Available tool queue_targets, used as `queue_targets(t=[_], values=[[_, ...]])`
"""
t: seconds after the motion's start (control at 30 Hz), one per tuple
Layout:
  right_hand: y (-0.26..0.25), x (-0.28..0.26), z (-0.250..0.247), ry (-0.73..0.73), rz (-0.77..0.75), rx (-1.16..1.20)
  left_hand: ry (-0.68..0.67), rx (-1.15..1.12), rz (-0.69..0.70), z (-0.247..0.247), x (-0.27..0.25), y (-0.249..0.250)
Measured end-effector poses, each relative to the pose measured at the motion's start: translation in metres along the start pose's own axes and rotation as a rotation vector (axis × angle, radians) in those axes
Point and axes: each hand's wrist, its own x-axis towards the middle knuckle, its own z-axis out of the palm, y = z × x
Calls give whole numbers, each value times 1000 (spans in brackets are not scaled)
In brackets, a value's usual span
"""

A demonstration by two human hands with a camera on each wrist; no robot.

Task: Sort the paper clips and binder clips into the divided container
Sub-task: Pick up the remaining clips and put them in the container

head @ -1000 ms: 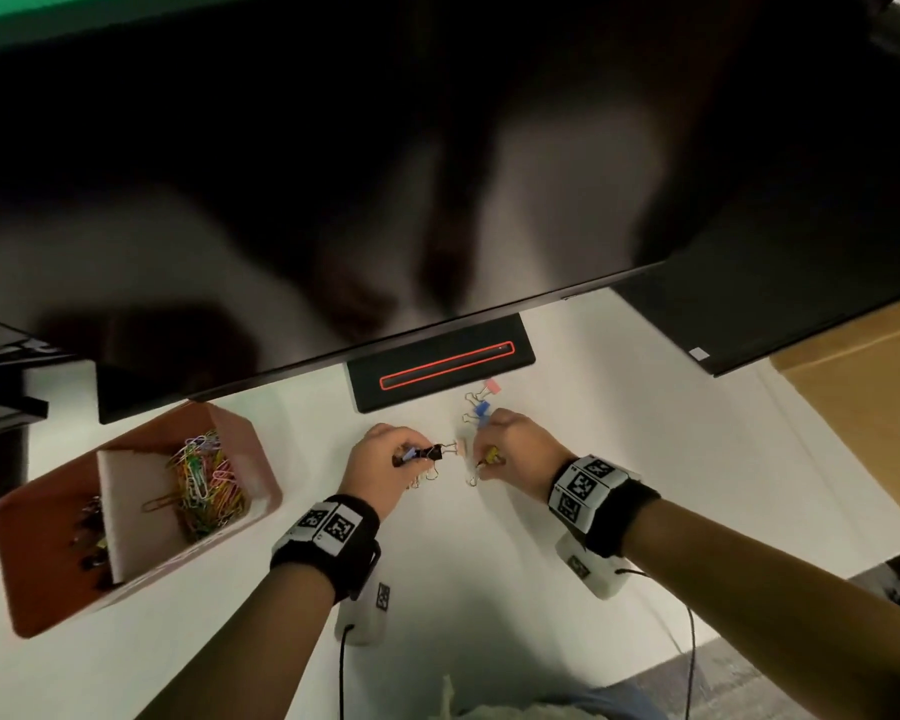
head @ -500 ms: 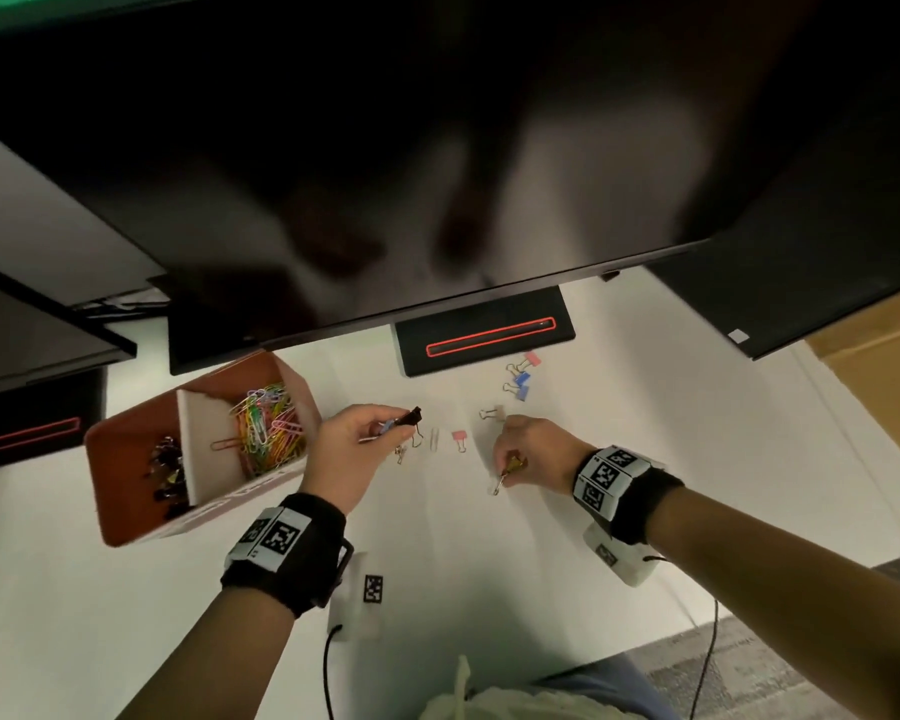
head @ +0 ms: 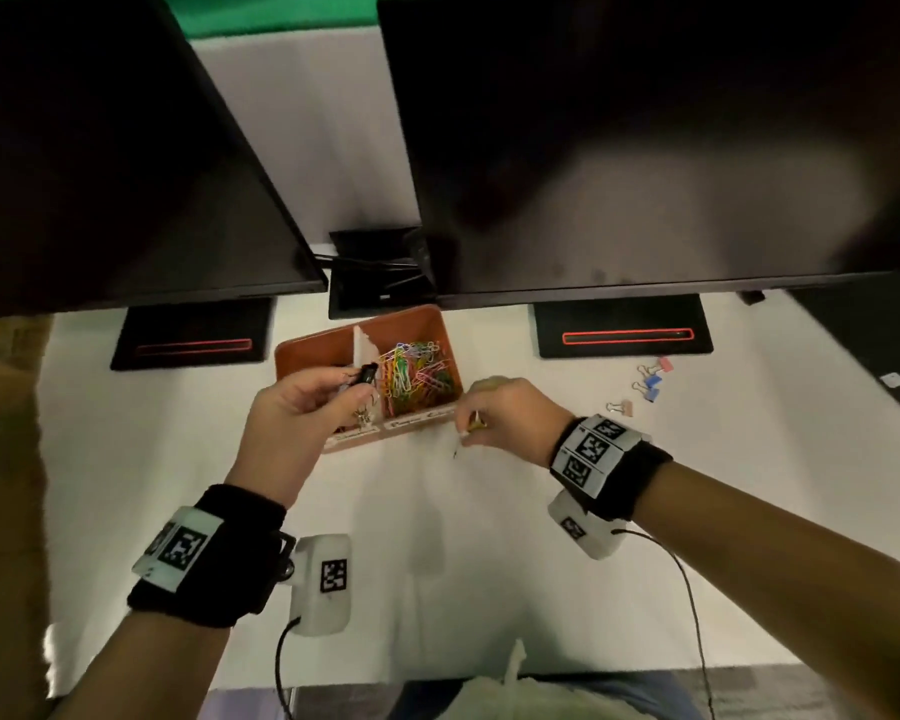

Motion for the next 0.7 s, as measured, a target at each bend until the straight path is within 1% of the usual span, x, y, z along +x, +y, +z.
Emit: queue_targets(t=[0.13, 0.2, 0.27, 0.3, 0.37, 0.43, 0.53, 0.6, 0.63, 0.7], values=[[-56, 62, 0, 90, -97, 10, 101, -21, 5, -49, 8, 5], [-79, 94, 5, 113, -84, 21, 152, -12, 0, -63, 18, 6], [-98, 120, 11, 105, -40, 35, 183, -27, -54, -69, 31, 5], [-104, 129, 15, 99, -21, 36, 161, -47, -100, -70, 38, 4], [-109, 139, 22, 69, 33, 25, 60, -66, -201, -72, 49, -2], [-104, 137, 26, 60, 73, 33, -23, -1, -271, -71, 55, -7], [-83, 110, 20, 98, 51, 104, -58, 115, -280, -60, 51, -6], [-62, 79, 11, 114, 15, 81, -79, 212, -245, -51, 42, -4], [-48, 61, 5, 112, 17, 55, -99, 274, -205, -46, 38, -4], [-16, 22, -5, 106, 62, -1, -154, 389, -103, -30, 29, -2]])
